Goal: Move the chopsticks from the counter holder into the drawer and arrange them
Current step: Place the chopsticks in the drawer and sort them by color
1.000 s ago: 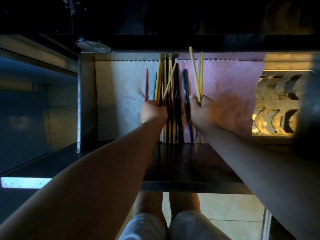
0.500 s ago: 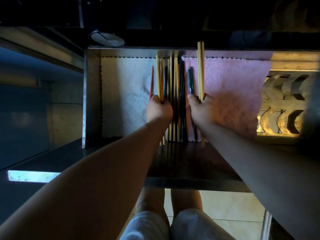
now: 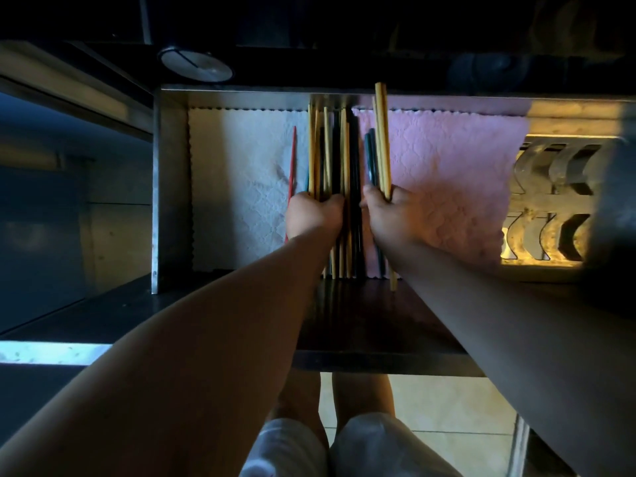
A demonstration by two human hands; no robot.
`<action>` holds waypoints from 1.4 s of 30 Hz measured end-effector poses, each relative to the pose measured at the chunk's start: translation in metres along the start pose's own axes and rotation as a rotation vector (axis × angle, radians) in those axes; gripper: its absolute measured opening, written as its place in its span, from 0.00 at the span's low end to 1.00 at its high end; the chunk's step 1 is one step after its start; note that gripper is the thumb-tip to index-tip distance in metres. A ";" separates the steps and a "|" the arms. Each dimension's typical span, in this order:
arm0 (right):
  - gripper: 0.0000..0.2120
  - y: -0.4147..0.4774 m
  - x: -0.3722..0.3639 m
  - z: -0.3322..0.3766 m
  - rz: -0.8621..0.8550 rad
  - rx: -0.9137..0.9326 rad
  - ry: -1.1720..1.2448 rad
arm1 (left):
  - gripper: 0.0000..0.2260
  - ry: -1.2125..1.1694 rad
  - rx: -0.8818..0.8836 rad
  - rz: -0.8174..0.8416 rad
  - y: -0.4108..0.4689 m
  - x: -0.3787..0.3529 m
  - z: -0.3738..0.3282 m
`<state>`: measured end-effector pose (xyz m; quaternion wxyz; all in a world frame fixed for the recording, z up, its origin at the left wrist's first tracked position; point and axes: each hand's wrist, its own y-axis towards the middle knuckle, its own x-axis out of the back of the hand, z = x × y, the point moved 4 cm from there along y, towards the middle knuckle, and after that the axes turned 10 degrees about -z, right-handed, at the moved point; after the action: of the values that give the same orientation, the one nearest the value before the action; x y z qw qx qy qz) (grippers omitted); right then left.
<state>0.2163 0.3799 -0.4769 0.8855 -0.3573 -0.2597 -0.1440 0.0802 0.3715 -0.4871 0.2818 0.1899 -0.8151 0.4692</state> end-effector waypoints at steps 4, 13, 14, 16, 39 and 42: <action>0.12 0.001 -0.006 -0.002 0.001 0.001 -0.188 | 0.12 -0.018 -0.005 0.022 0.006 0.013 0.002; 0.08 -0.006 -0.028 0.006 -0.073 -0.007 -0.221 | 0.14 -0.095 0.012 0.078 0.013 0.033 0.010; 0.08 -0.006 -0.028 0.007 -0.085 0.002 -0.235 | 0.14 -0.123 0.024 0.074 0.014 0.032 0.010; 0.08 -0.007 -0.030 0.007 -0.107 0.014 -0.251 | 0.13 -0.154 0.039 0.057 0.017 0.029 0.012; 0.21 0.002 -0.044 0.008 0.002 0.050 -0.439 | 0.11 -0.024 0.047 0.002 0.016 0.011 0.013; 0.18 0.003 -0.044 0.008 0.031 0.065 -0.506 | 0.11 0.037 0.026 -0.005 0.016 0.009 0.012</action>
<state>0.1784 0.3902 -0.4985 0.8053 -0.3575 -0.4721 -0.0279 0.0606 0.3683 -0.4967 0.2958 0.1870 -0.8030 0.4824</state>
